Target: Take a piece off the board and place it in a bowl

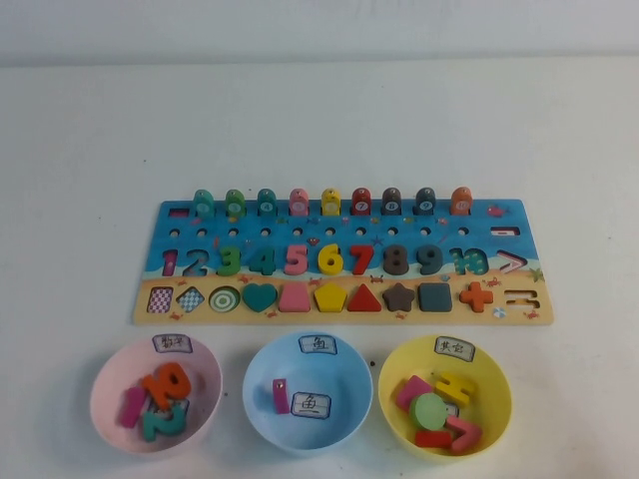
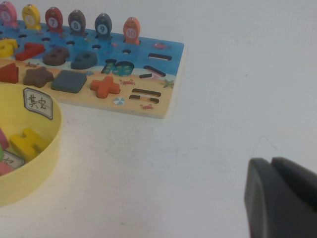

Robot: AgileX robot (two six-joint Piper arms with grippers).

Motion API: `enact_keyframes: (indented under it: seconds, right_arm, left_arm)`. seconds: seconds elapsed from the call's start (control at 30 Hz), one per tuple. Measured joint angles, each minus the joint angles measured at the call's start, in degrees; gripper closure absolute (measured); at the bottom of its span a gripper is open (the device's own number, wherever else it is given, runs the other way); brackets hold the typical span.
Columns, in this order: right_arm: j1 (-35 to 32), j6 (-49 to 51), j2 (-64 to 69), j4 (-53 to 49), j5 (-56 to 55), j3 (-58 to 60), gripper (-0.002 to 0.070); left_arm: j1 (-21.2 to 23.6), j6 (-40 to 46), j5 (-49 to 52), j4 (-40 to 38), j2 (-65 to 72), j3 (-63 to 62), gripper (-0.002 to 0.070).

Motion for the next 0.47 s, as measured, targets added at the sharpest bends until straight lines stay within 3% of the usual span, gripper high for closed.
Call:
enact_keyframes:
  seconds: [0.13, 0.47]
  right_arm:
    - [0.00, 0.00, 0.00, 0.00, 0.11, 0.00, 0.0694]
    - [0.00, 0.00, 0.00, 0.00, 0.11, 0.00, 0.0694]
  left_arm:
    - [0.00, 0.79, 6.46, 0.13, 0.00, 0.12, 0.0676]
    - [0.00, 1.68, 7.03, 0.11, 0.00, 0.12, 0.0676]
